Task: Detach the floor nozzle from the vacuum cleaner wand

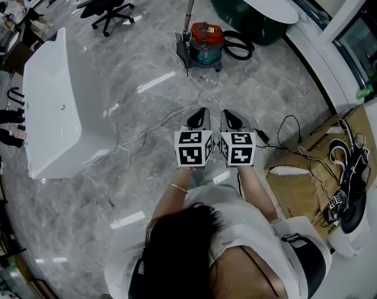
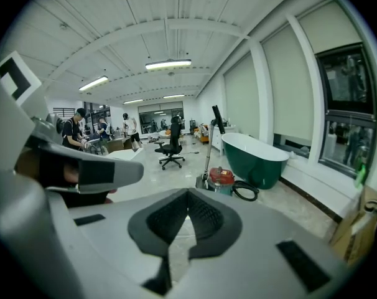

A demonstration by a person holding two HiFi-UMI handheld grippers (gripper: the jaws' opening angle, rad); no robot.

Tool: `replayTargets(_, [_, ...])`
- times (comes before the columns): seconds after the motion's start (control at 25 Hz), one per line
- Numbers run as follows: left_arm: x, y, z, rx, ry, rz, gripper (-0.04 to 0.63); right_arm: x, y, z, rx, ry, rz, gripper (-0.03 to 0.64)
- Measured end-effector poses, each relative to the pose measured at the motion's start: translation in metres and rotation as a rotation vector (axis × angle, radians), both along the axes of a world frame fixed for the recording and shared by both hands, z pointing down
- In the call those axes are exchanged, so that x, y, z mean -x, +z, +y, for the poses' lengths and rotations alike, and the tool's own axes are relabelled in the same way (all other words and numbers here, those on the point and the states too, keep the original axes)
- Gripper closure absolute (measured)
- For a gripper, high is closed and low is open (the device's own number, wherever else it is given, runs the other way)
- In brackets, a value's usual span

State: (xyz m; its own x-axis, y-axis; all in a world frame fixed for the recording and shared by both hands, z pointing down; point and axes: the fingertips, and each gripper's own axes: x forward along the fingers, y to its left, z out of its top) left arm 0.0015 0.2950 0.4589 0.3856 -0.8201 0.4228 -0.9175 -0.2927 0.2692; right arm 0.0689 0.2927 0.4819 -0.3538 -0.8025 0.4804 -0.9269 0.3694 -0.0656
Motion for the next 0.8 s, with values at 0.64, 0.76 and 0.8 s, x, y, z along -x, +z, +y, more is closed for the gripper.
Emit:
replayTargets(0.64, [0.04, 0.007, -0.043, 0.019, -0.008, 0.01, 0.592, 0.039, 0.008, -0.04, 0.008, 0.0, 0.029, 0.603])
replayTargets(0.76, [0.047, 0.01, -0.051, 0.027, -0.01, 0.008, 0.592, 0.042, 0.007, -0.049, 0.004, 0.015, 0.025, 0.603])
replayTargets(0.8, [0.049, 0.01, -0.054, 0.028, -0.005, 0.008, 0.592, 0.043, 0.005, -0.054, -0.002, 0.023, 0.022, 0.603])
